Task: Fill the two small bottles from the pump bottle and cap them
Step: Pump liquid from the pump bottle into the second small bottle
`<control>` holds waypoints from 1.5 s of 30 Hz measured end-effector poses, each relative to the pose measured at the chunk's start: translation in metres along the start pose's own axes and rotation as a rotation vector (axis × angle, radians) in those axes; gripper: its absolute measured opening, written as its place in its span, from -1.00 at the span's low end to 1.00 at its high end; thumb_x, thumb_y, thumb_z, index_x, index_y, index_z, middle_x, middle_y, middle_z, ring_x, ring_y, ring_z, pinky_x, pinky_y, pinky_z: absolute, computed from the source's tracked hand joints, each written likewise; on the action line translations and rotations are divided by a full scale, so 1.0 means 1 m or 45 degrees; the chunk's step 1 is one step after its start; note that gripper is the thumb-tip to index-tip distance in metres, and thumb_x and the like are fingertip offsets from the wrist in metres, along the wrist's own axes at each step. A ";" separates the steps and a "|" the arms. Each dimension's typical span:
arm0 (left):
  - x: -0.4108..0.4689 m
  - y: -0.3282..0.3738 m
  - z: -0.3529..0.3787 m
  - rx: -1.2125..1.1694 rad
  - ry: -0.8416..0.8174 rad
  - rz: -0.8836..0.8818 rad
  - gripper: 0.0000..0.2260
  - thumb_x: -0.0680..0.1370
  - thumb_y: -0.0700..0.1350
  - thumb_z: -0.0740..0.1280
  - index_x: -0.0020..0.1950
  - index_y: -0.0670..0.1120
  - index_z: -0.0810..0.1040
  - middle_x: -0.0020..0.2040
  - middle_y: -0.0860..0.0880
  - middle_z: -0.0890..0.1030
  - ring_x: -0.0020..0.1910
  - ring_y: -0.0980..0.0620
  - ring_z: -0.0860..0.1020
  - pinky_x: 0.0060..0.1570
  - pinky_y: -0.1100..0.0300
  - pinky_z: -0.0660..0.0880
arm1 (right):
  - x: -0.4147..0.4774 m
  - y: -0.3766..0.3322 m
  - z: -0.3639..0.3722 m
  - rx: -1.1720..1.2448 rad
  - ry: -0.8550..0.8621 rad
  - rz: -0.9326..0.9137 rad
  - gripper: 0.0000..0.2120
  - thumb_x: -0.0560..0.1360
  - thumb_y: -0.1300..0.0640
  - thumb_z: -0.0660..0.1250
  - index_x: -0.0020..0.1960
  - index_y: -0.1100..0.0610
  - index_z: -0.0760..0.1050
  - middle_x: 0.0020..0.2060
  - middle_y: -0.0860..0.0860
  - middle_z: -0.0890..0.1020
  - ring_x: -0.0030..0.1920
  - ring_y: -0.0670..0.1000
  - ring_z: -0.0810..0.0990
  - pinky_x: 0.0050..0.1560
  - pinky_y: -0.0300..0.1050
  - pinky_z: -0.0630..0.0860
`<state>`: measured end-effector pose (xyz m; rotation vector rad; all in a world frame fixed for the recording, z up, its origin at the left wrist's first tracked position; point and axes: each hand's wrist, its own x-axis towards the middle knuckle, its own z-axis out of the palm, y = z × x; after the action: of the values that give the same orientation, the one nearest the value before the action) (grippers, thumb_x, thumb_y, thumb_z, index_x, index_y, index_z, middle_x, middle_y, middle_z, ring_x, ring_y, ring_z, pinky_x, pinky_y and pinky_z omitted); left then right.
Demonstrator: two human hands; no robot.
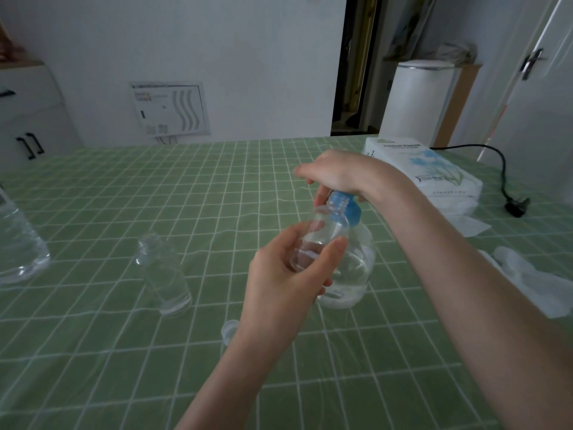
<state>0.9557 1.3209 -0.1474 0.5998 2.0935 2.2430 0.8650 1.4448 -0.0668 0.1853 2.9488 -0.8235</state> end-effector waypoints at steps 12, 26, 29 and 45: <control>-0.001 -0.006 -0.001 -0.017 0.003 0.004 -0.75 0.27 0.13 0.39 -0.09 0.13 0.60 -0.34 0.08 0.65 -0.43 0.15 0.58 -0.43 0.36 0.47 | 0.000 0.005 0.007 0.022 -0.055 0.030 -0.58 0.57 -0.10 0.14 0.26 0.16 0.49 0.20 0.13 0.58 0.17 0.13 0.53 0.00 -0.04 0.33; 0.001 -0.004 -0.001 -0.004 -0.011 0.015 -0.86 0.43 -0.05 0.42 -0.02 0.05 0.61 -0.31 0.03 0.66 -0.41 0.11 0.59 -0.43 0.35 0.47 | 0.002 0.001 0.000 -0.008 -0.026 -0.001 -0.52 0.55 -0.14 0.17 0.33 0.14 0.45 0.25 0.13 0.56 0.21 0.15 0.52 -0.01 -0.02 0.32; 0.001 -0.005 -0.001 -0.015 -0.008 0.018 -0.84 0.40 -0.01 0.42 -0.03 0.06 0.61 -0.32 0.04 0.65 -0.41 0.10 0.58 -0.44 0.34 0.46 | 0.000 0.003 0.001 0.019 -0.039 0.005 -0.61 0.55 -0.15 0.18 0.17 0.11 0.53 0.17 0.11 0.60 0.13 0.13 0.56 -0.08 -0.04 0.34; 0.001 -0.005 -0.001 -0.012 -0.011 0.055 -0.89 0.44 -0.06 0.43 -0.11 0.16 0.60 -0.32 0.05 0.66 -0.40 0.12 0.59 -0.40 0.35 0.49 | 0.002 0.000 0.000 -0.067 -0.043 -0.017 -0.51 0.57 -0.15 0.15 0.35 0.15 0.42 0.27 0.15 0.55 0.25 0.15 0.50 0.04 -0.02 0.33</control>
<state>0.9531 1.3203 -0.1516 0.6589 2.0850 2.2669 0.8629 1.4452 -0.0677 0.1473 2.9393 -0.7417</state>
